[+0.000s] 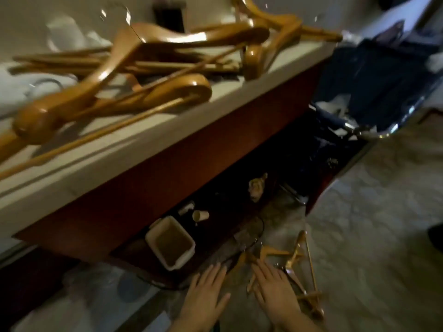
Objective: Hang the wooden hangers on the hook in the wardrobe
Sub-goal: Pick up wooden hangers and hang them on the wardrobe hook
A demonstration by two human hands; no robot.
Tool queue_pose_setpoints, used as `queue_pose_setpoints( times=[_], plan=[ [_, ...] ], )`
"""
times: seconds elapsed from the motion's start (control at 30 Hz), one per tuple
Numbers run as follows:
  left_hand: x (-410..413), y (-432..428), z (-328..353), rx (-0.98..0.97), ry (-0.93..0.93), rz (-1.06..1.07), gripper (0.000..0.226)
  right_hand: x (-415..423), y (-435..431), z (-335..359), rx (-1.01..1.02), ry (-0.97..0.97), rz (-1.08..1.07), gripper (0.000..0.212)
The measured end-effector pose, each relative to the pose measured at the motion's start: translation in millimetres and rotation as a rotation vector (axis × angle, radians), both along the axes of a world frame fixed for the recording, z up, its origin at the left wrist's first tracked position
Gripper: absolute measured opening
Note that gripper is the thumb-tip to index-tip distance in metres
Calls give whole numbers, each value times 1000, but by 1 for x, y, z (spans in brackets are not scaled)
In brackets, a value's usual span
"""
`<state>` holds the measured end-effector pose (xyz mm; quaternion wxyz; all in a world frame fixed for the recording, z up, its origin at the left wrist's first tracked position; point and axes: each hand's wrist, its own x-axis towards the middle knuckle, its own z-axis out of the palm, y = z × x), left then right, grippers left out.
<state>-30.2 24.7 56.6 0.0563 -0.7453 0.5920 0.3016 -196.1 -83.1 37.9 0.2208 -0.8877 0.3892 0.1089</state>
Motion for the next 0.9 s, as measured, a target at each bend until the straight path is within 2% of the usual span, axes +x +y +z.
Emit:
queue_pose_setpoints(
  times=[0.07, 0.13, 0.17, 0.43, 0.57, 0.7, 0.9],
  plan=[
    [6, -8, -20, 47, 24, -38, 81, -5, 7, -28, 46, 147, -34, 55],
    [15, -16, -41, 34, 70, -43, 99, -5, 7, -41, 56, 151, -55, 52],
    [17, -18, -50, 34, 79, -72, 102, -6, 8, -44, 36, 169, -72, 52],
    [25, -58, -138, 65, 112, -181, 93, -12, 5, -122, 33, 241, -231, 52],
    [17, -74, -194, 118, 132, -183, 92, -25, -1, -183, 123, 205, -337, 56],
    [9, -87, -260, 157, 129, -161, 89, -40, -19, -248, 294, 190, -413, 54],
    [4, -117, -368, 232, 153, -85, 59, -52, -54, -345, 319, 251, -463, 60]
  ],
)
